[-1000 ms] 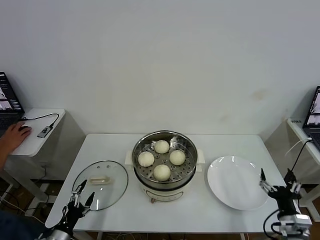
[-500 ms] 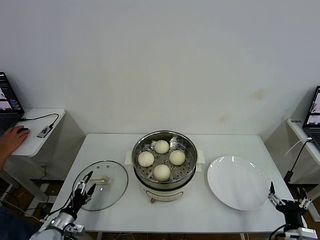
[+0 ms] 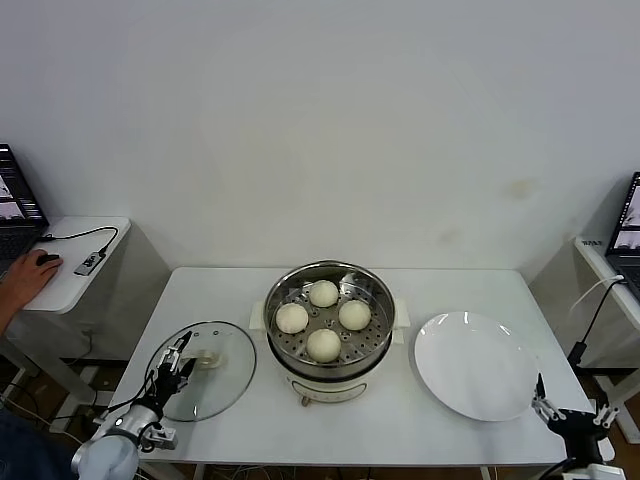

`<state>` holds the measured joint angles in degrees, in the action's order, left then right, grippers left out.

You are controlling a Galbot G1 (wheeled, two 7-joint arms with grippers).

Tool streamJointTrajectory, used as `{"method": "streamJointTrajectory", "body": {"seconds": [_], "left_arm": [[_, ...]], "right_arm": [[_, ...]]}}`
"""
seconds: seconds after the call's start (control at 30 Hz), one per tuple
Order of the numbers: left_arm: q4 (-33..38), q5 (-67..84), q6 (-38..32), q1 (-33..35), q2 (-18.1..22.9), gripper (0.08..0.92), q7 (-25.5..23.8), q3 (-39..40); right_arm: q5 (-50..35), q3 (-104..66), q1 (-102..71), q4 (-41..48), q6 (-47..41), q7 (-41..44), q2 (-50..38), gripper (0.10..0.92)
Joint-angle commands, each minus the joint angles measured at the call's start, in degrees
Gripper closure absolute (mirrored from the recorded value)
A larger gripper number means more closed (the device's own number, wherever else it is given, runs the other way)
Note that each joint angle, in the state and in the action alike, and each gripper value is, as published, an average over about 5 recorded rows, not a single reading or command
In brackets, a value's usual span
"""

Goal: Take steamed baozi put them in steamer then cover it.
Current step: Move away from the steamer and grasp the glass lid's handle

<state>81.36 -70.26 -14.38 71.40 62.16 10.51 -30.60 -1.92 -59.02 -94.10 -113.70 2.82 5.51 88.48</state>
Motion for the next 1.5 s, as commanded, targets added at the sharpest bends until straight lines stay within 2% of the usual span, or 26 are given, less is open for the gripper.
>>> {"method": "streamJointTrajectory", "body": {"seconds": [0.03,0.63,0.73,1.13,1.37,1.5], "left_arm": [[-2.3,-0.2,0.1,-3.1,-0.1,0.177,-0.5,0.7],[-4.4,4.1,1.2,-4.5,1.4,0.177,-1.0,1.4],[-4.9,4.5,1.2,-4.5,1.5,0.208,-0.9,1.5],[-7.0,4.4,0.9,-5.3,1.9,0.546,-0.3,2.0],[-8.4,5.4,-0.2,-5.0,2.6,0.745,2.5,1.8],[-6.4,6.1,-0.2,-3.7,2.6,0.841,4.3,1.1]], "right_arm": [[1.0,0.3,-0.3,0.2,0.0,0.2,0.4,0.203],[2.5,2.0,-0.5,1.2,1.0,0.6,0.7,0.203],[2.7,2.3,-0.5,1.5,1.1,0.7,0.7,0.203],[3.4,3.6,-0.6,1.7,1.2,0.9,1.1,0.203],[3.8,4.2,-0.7,1.8,1.4,0.9,1.3,0.203],[4.3,4.9,-0.8,2.0,1.6,0.9,1.3,0.203]]}}
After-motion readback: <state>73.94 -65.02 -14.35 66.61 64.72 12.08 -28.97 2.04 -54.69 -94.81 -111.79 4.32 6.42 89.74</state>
